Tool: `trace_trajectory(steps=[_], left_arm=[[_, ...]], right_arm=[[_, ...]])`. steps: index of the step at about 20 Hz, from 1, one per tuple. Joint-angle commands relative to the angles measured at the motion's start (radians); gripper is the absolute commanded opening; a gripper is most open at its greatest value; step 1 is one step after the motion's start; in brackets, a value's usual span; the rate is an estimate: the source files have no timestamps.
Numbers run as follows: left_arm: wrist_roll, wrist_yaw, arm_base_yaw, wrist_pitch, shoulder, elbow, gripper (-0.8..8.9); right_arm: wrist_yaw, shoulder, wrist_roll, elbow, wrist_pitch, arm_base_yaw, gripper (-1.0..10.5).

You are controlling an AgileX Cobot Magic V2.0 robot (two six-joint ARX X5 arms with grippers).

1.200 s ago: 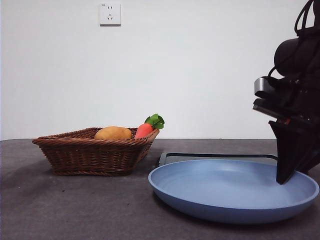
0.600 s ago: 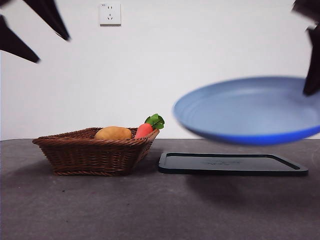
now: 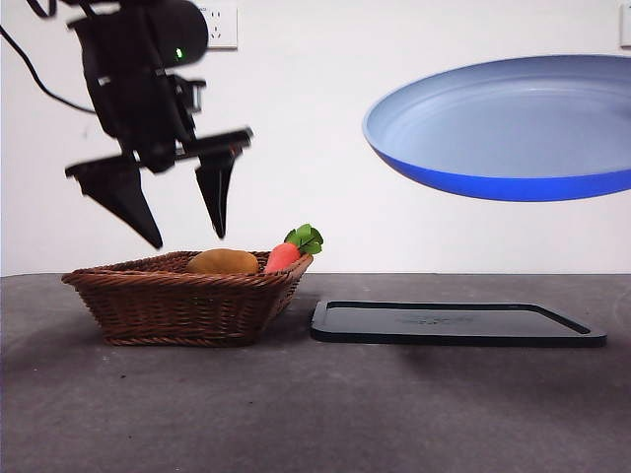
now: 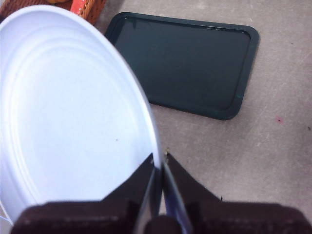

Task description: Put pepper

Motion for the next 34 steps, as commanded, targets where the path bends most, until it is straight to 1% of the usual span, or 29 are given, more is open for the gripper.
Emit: trace_trajectory(steps=[1,6,9,10,12,14,15,17,24,25,26,28,29,31,32,33,34], left_arm=[[-0.024,-0.018,-0.005,0.010,0.066,0.029,3.75],[-0.050,-0.025,-0.005,0.071,0.163,0.029,3.75],[-0.053,-0.033,-0.005,0.065,0.202,0.029,3.74],[-0.053,-0.044,-0.007,0.071,0.202,0.029,3.53],[-0.053,-0.035,-0.010,0.068,0.202,0.029,2.22],[-0.054,-0.032,-0.010,0.065,0.201,0.029,1.59],[-0.055,-0.010,-0.010,0.059,0.201,0.029,1.43],[-0.077,-0.010,-0.010,0.050,0.193,0.029,1.38],[-0.076,-0.005,-0.012,0.051,0.052,0.029,1.38],[-0.074,0.030,-0.014,0.050,0.019,0.029,1.38],[-0.072,0.087,-0.019,0.051,-0.017,0.029,1.38],[-0.067,0.177,-0.032,0.053,-0.100,0.029,1.38],[-0.049,0.213,-0.045,0.054,-0.142,0.029,1.38],[-0.037,0.281,-0.087,0.053,-0.202,0.029,1.38],[-0.013,0.315,-0.121,0.050,-0.209,0.029,1.38],[0.012,0.315,-0.161,0.038,-0.208,0.029,1.38],[0.045,0.290,-0.206,0.031,-0.193,0.029,1.39]], right_arm=[[-0.008,0.002,0.010,0.011,0.013,0.001,0.0],[-0.009,0.002,0.009,0.011,0.013,0.002,0.0],[-0.009,0.002,0.007,0.011,0.013,0.003,0.0],[-0.009,0.002,0.002,0.011,0.014,0.003,0.0],[-0.008,0.003,0.002,0.011,0.014,0.003,0.0],[-0.008,0.003,0.001,0.011,0.014,0.003,0.0],[-0.008,0.003,0.001,0.011,0.014,0.003,0.0],[-0.008,0.003,0.001,0.011,0.015,0.003,0.0],[-0.008,0.012,0.003,0.011,0.021,0.003,0.0],[-0.007,0.029,0.014,0.011,0.022,0.003,0.0],[-0.008,0.060,0.029,0.011,0.022,0.003,0.0],[-0.010,0.151,0.067,0.011,0.046,0.003,0.0],[-0.035,0.208,0.093,0.011,0.079,0.003,0.0],[-0.121,0.325,0.180,0.011,0.164,0.003,0.0],[-0.159,0.378,0.229,0.011,0.212,0.007,0.0],[-0.194,0.420,0.279,0.011,0.254,0.021,0.0],[-0.213,0.451,0.315,0.011,0.283,0.037,0.0]])
